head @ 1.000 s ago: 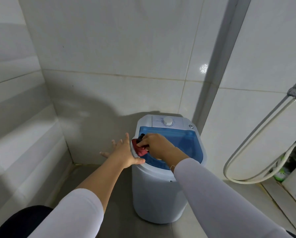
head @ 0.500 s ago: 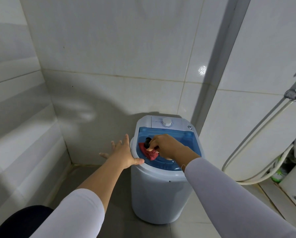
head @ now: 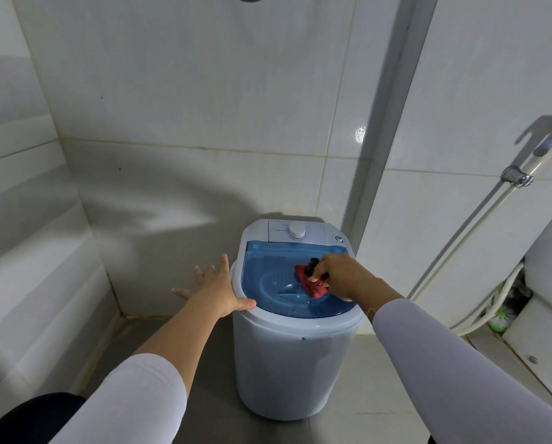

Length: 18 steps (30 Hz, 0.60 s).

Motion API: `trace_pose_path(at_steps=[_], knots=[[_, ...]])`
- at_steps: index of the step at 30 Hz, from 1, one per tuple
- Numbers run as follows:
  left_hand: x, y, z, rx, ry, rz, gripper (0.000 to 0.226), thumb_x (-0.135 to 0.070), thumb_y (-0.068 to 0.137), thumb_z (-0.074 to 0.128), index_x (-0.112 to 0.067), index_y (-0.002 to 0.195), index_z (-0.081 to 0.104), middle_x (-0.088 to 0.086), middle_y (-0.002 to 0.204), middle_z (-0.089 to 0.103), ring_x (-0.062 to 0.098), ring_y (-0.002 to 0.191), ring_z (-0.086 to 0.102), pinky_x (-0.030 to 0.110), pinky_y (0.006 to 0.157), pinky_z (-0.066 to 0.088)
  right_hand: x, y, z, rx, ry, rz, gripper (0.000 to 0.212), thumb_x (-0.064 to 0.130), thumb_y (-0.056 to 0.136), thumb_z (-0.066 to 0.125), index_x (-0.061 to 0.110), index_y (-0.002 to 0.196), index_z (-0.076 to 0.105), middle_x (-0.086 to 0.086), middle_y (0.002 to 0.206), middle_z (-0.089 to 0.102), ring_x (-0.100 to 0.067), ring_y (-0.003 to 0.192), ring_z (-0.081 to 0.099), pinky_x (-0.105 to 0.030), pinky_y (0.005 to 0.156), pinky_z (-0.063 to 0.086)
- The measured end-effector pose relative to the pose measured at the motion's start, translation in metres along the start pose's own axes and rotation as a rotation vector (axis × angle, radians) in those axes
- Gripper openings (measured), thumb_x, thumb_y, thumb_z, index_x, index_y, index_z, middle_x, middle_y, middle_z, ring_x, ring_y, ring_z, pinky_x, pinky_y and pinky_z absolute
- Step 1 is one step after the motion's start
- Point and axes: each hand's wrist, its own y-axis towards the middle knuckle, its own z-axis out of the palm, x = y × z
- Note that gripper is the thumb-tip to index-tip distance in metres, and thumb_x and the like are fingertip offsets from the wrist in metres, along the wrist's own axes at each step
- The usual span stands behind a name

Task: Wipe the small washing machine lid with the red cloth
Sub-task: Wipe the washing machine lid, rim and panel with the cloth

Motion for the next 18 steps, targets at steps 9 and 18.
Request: trace_pose_path(at_steps=[9, 18], knots=[[-0.004, -0.005, -0.002, -0.026, 0.04, -0.003, 0.121, -0.066, 0.072, 0.068, -0.027, 0.153, -0.013, 0.005, 0.163, 0.002, 0.032, 0.15, -0.003, 0.071, 0.11, 0.011, -0.026, -0.03, 0.0, -0.022, 0.036, 0.13, 0.036, 0.009, 0.091, 0.054, 0.019, 0.125, 0.063, -0.006, 0.129, 0.059, -0.026, 0.116, 0.055, -0.028, 0.101, 0.041], [-0.004, -0.007, -0.001, -0.033, 0.063, -0.005, 0.121, -0.067, 0.072, 0.067, -0.026, 0.153, -0.014, 0.007, 0.163, 0.003, 0.033, 0.15, -0.003, 0.07, 0.111, 0.012, -0.034, -0.045, -0.003, 0.011, 0.017, 0.197, 0.035, 0.007, 0.09, 0.052, 0.02, 0.12, 0.066, -0.006, 0.124, 0.063, -0.025, 0.11, 0.058, -0.027, 0.096, 0.045]])
